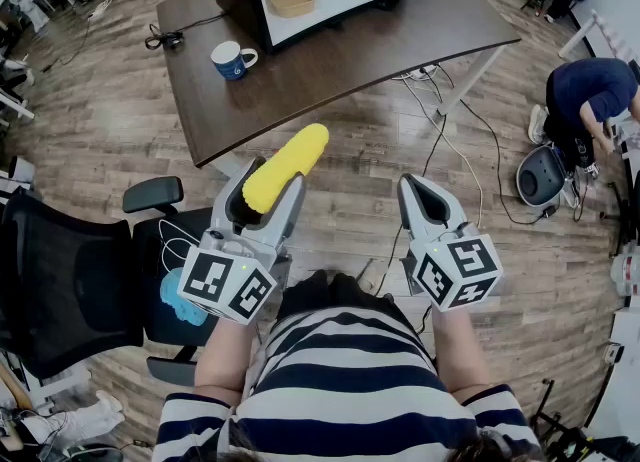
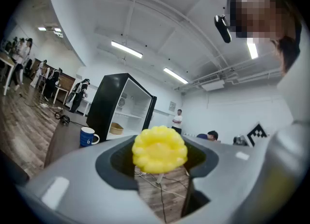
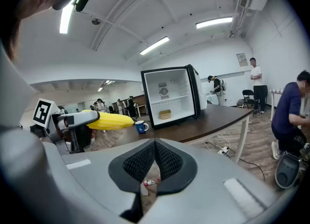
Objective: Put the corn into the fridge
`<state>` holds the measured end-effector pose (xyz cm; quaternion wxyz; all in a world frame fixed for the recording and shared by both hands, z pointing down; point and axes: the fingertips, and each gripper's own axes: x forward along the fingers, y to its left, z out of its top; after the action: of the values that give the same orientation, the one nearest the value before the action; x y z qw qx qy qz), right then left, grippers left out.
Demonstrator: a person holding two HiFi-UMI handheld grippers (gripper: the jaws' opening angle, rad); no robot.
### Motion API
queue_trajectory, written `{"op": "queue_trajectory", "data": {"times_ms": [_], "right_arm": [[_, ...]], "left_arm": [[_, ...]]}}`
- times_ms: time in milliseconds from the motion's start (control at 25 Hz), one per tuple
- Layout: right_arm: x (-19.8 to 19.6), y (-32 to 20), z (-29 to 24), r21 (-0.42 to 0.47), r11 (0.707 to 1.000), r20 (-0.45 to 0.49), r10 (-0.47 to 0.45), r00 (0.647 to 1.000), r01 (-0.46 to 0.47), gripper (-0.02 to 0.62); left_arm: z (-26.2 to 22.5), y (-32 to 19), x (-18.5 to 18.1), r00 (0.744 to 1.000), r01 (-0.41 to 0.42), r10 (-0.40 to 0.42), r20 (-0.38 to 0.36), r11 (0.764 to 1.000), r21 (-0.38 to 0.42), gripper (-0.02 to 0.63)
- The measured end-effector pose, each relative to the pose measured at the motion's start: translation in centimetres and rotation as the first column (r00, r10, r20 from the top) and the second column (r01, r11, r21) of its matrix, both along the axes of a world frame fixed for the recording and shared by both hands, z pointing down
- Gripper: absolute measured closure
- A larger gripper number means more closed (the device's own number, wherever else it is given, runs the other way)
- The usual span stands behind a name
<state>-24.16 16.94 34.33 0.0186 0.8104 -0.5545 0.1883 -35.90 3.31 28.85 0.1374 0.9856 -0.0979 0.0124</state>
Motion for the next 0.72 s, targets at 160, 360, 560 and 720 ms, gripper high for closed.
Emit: {"op": "queue_trajectory", "data": {"times_ms": [160,360,560,720], "right_arm": [[0.7,-0.1,0.2,-0.008,1.0,-0.007,-0.003,1.0,0.003,0.603],[1.7,0.1,0.3,0.013,1.0,0.008,0.003,1.0,-0.004,0.603],[3.4,0.5,0.8,-0.001,1.0,0.009,0.006,1.0,-0.006,0.603],[4.9,1.2,1.4,-0.007,1.0,0.017,-0.005,1.0,0.006,0.603]], "left_arm": [[0.1,0.2,0.8,1.0,0.004,-0.005,0.016,1.0,0.022,0.606],[0.5,0.5,1.7,1.0,0.003,-0.004,0.02,1.0,0.009,0.606],[0.8,0.8,3.1,1.0,0.01,-0.01,0.024,1.0,0.007,0.606],[1.0,1.7,4.8,1.0,0.009,-0.009,0.029,1.0,0.009,0.606]]}}
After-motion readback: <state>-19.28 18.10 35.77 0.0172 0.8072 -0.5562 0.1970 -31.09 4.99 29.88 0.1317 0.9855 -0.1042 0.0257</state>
